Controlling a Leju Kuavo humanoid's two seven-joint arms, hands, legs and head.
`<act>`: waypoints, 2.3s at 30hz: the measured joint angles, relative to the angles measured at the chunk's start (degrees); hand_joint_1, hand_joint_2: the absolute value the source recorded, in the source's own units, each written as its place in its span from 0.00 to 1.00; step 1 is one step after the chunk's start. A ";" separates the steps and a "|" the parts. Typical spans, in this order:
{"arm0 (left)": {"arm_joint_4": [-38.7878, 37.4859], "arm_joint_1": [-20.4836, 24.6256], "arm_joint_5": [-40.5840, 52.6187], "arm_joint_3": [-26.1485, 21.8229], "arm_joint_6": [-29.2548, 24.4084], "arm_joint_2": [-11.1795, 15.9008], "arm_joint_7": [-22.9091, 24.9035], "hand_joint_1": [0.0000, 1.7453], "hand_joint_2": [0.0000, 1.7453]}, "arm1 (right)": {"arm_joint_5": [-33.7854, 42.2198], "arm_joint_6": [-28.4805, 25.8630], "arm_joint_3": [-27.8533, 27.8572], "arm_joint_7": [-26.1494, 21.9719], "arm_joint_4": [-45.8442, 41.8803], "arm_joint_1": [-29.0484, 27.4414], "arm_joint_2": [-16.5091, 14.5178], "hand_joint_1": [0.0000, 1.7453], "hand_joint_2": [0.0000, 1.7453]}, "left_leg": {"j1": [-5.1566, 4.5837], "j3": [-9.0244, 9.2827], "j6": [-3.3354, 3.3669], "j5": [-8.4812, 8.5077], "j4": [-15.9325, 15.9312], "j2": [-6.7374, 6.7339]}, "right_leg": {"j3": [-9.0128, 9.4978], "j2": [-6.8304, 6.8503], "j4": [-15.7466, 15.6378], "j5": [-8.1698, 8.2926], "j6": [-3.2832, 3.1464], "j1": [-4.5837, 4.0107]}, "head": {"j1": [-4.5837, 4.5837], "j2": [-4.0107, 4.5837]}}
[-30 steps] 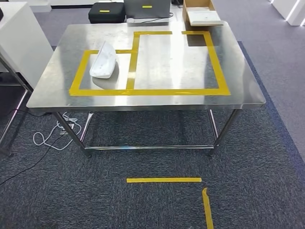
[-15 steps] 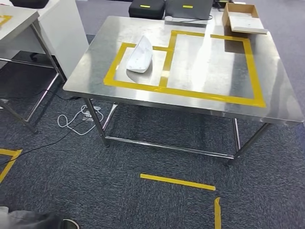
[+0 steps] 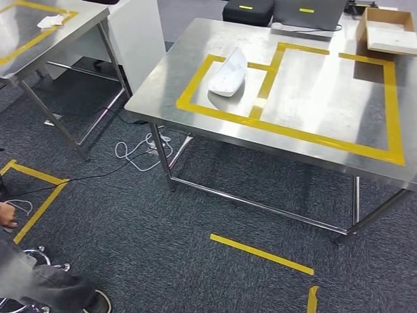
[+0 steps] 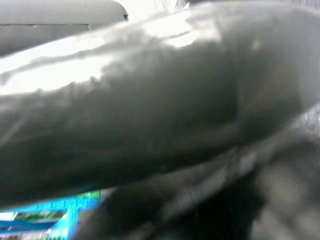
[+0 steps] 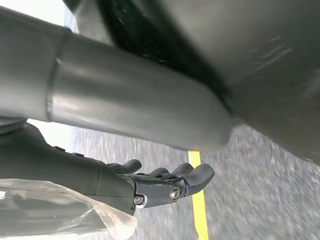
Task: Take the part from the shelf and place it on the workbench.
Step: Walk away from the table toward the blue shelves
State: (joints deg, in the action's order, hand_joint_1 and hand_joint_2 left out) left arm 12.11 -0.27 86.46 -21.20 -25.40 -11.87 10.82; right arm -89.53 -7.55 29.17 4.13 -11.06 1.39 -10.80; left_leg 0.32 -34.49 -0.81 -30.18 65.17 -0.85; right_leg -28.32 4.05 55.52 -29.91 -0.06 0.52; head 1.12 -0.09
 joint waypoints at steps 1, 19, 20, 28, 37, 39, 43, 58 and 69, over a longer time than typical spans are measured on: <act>0.00 0.06 0.20 0.55 -1.27 -0.02 0.11 0.00 0.00 | 0.50 -0.36 -1.63 0.47 0.00 0.06 0.00 0.00 0.00 | -0.20 2.15 0.26 1.27 -4.02 -0.96 | 0.09 0.55 0.03 -0.10 0.17 -0.12 | -0.01 0.00; -0.26 0.38 0.09 2.54 -2.20 -0.37 -0.02 0.00 0.00 | 5.78 0.70 -6.39 -0.56 0.28 -0.03 0.57 0.00 0.00 | -0.59 2.66 2.18 3.14 -7.95 7.12 | -0.43 -8.16 1.10 -0.81 1.73 0.41 | -0.81 0.00; -0.28 0.36 0.15 2.60 -1.99 -0.37 0.01 0.00 0.00 | 6.18 0.72 -6.35 -0.56 0.28 -0.06 0.57 0.00 0.00 | -0.51 2.32 1.87 3.28 -7.80 7.62 | -0.28 -7.81 0.85 -0.87 1.54 0.39 | -0.78 0.00; -0.35 0.47 1.67 4.26 -3.50 -0.38 -1.07 0.00 0.00 | 8.28 1.85 -5.24 -1.78 0.31 -0.59 0.85 0.00 0.00 | -0.12 -5.37 -0.02 -3.93 8.84 1.40 | 0.24 -1.77 0.60 -0.86 -0.12 0.33 | -0.01 0.00; -0.40 0.24 1.63 5.04 -3.41 -0.43 -1.05 0.00 0.00 | 8.96 2.19 -4.46 -2.01 0.30 -0.44 1.18 0.00 0.00 | -0.86 2.51 2.32 2.63 -7.58 -1.33 | 1.14 1.93 0.81 -2.55 1.90 -0.23 | -0.33 0.00; -0.45 0.30 1.51 5.14 -3.35 -0.47 -1.05 0.00 0.00 | 9.11 2.30 -4.38 -1.98 0.30 -0.44 1.23 0.00 0.00 | -0.58 2.54 2.95 2.96 -7.96 -0.23 | -0.43 -0.77 4.45 -5.05 2.31 -0.08 | -0.62 0.00; -0.51 0.37 -0.40 5.10 -2.05 -0.62 -1.69 0.00 0.00 | 9.90 2.96 -3.59 -2.05 0.31 -0.52 1.32 0.00 0.00 | -0.71 2.44 3.33 3.02 -7.93 2.15 | -7.50 -3.82 18.00 -9.64 2.40 0.01 | -0.90 0.00; -0.72 1.20 -3.88 3.47 8.07 -0.02 -2.11 0.00 0.00 | 10.54 5.15 -2.13 -4.59 0.63 -0.71 1.26 0.00 0.00 | -0.19 -5.64 -0.06 -4.32 8.81 1.53 | -0.39 -2.64 1.38 -1.05 -0.25 0.35 | -0.17 0.00; -0.74 1.13 -8.07 -0.35 11.13 1.37 -2.42 0.00 0.00 | 7.93 7.17 -2.31 -4.36 0.66 -0.04 1.34 0.00 0.00 | -0.82 2.21 2.57 2.84 -7.57 -1.05 | 0.46 0.04 3.55 -4.65 1.94 -0.02 | -0.70 0.00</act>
State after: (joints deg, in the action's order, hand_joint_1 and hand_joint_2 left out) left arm 11.37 0.86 78.39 -21.55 -14.27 -10.50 8.40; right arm -81.60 -0.38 26.85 -0.23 -10.40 1.34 -9.45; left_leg -0.49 -32.28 1.76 -27.34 57.60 -1.89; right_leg -27.87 4.09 59.07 -34.56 1.88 0.50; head 0.42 -0.09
